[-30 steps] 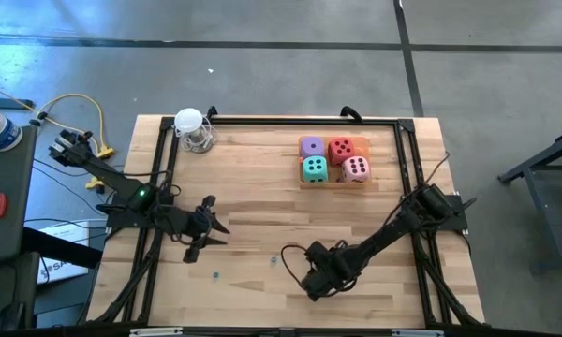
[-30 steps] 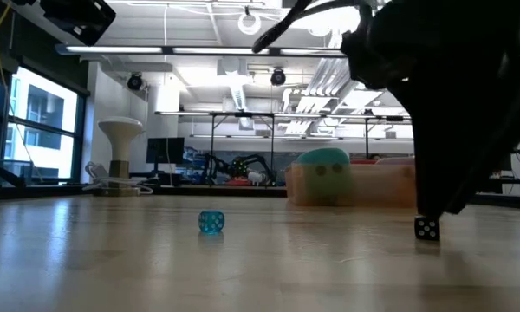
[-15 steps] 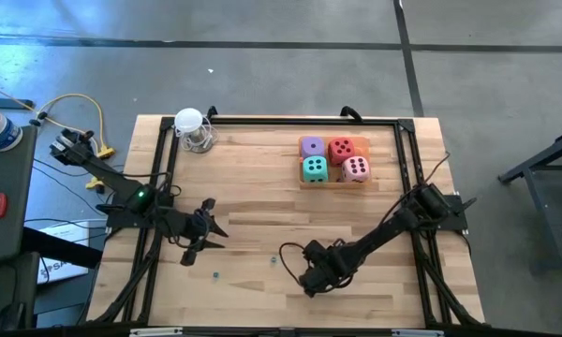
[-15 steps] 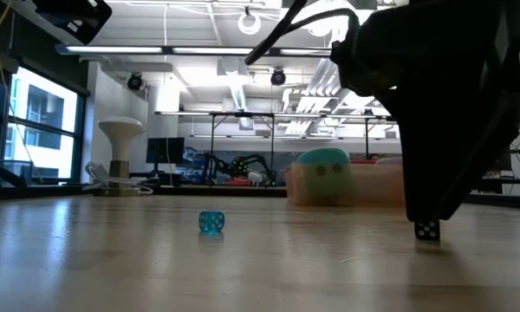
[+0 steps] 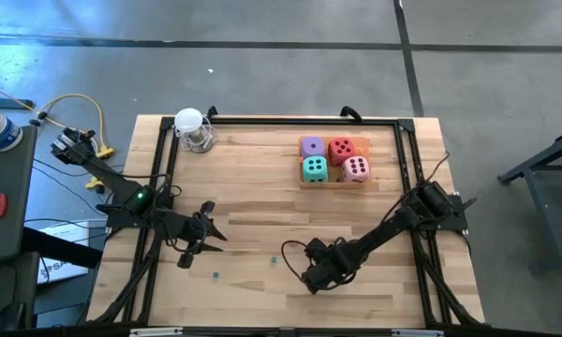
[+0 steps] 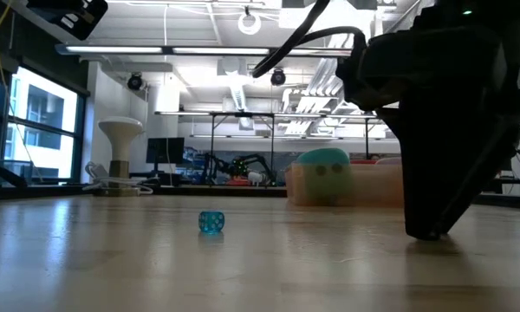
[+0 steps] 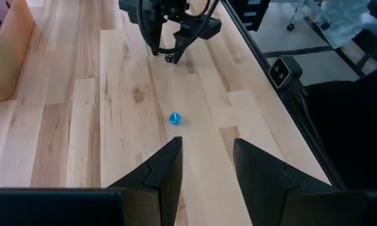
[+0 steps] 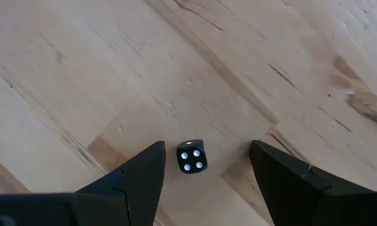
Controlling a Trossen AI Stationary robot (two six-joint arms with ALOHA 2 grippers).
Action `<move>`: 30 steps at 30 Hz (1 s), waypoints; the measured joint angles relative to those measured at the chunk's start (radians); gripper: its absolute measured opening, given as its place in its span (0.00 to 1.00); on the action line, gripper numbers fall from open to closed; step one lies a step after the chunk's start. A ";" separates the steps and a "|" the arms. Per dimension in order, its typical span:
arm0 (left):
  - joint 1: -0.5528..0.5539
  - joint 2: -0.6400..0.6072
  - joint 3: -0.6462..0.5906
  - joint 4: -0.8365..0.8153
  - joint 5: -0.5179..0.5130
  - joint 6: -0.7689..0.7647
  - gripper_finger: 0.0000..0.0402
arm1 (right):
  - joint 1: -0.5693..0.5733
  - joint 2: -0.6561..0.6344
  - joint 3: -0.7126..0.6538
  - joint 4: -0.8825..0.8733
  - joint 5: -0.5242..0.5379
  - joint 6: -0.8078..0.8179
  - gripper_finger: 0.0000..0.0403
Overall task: Pick & Place Dice
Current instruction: Put the small black die into the the orange bin
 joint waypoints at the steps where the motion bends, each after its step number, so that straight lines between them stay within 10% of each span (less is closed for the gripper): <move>1: 0.000 0.000 0.000 0.000 0.000 0.000 0.34 | 0.000 0.000 0.000 0.001 0.000 0.000 0.57; 21: 0.043 0.000 0.000 0.001 0.002 0.063 0.34 | 0.002 0.005 -0.004 0.002 0.000 0.001 0.10; 30: 0.043 0.000 0.000 0.001 0.002 0.140 0.34 | 0.021 0.002 -0.004 0.015 0.119 -0.030 0.09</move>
